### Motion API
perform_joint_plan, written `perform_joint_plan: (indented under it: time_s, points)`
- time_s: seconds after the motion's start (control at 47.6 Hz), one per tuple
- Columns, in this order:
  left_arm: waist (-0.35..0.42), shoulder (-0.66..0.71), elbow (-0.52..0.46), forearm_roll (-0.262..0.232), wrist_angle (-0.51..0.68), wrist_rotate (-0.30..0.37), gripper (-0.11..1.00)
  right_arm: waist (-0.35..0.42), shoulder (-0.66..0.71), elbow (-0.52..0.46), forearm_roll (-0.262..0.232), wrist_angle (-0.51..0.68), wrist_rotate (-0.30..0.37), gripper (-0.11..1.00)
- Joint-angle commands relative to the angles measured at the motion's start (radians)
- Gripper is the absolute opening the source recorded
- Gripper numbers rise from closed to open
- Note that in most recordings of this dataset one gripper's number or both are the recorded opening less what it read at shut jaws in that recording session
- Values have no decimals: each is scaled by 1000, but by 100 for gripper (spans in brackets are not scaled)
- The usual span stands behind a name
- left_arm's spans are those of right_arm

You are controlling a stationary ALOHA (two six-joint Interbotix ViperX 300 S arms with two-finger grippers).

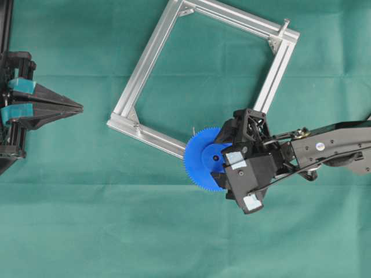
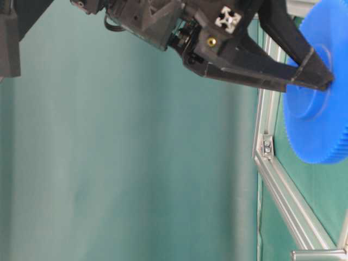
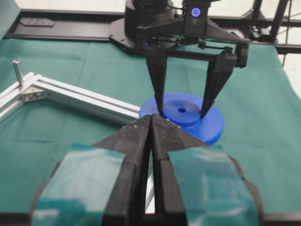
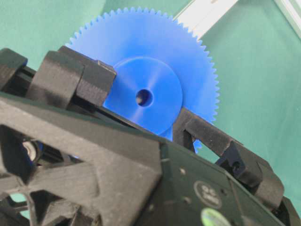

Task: Find the location of the shaft and insert the gear.

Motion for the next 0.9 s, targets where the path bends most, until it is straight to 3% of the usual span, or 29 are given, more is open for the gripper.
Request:
perform_joint_plan:
  time_s: [0.0,0.357,0.882]
  points:
    - [2,9,-11,-2,-6,2,1,-2,-21,-35,-2,-5,2,69]
    - [0,9,-11,-2,-6,2,1,-3,25,-64,0,0,2,69]
    - [0,9,-11,-2,-6,2,1,12,-3,-8,17,12,17,69]
